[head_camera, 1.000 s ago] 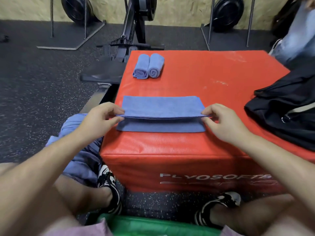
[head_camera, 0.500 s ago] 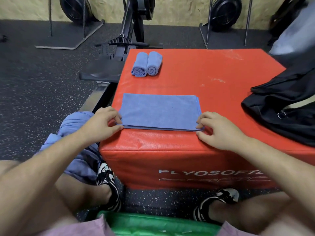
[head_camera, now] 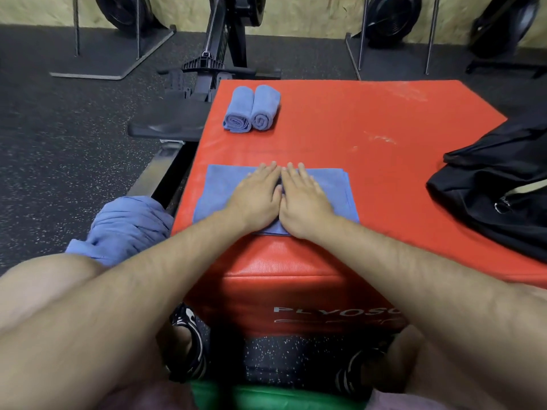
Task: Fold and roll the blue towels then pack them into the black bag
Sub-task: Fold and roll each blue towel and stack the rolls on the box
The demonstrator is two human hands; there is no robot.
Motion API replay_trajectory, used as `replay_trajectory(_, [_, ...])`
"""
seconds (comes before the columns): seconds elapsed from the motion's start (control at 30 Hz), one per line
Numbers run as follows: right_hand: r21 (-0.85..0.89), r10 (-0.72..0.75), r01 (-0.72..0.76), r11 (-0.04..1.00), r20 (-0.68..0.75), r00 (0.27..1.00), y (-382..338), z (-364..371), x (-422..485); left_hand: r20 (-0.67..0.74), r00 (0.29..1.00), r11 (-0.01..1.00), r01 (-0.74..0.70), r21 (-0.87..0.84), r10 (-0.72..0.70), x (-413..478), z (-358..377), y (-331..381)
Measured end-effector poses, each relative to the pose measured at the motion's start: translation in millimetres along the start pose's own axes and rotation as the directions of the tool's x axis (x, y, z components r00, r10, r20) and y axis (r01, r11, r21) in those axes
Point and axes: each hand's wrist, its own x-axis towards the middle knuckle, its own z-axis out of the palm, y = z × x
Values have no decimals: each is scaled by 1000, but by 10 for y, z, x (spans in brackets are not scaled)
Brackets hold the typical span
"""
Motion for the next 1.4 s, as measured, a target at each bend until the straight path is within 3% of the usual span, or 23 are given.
replay_trajectory(0.23, [-41, 47, -44, 998, 62, 997, 300, 48, -13, 34, 997, 989, 64, 131, -69, -75, -96, -493])
replay_trajectory(0.43, [-41, 270, -268, 963, 70, 960, 711, -65, -118, 61, 972, 958, 214, 190, -229, -264, -296, -980])
replay_trajectory(0.53, [-84, 291, -286, 955, 68, 954, 705, -108, -135, 53, 970, 936, 215, 278, -238, -259, -303, -933])
replay_trajectory(0.6, [-154, 264, -261, 953, -2, 965, 614, -118, -121, 35, 983, 945, 165, 284, -182, -196, -317, -838])
replay_trajectory(0.73, [-160, 57, -79, 984, -135, 989, 180, -149, -110, 40, 999, 974, -37, 223, 28, 13, -297, -595])
replay_trajectory(0.83, [-246, -12, -14, 969, -103, 995, -146, -174, -126, 51, 980, 961, -197, 192, 191, 130, -246, -489])
replay_trajectory(0.93, [-217, 36, -39, 975, -18, 999, -286, -186, -99, 45, 932, 873, -353, 337, 359, 182, -213, -471])
replay_trajectory(1.4, [-256, -77, 70, 964, -17, 997, 59, -180, 128, -7, 970, 874, -215, 437, 242, 222, -306, -465])
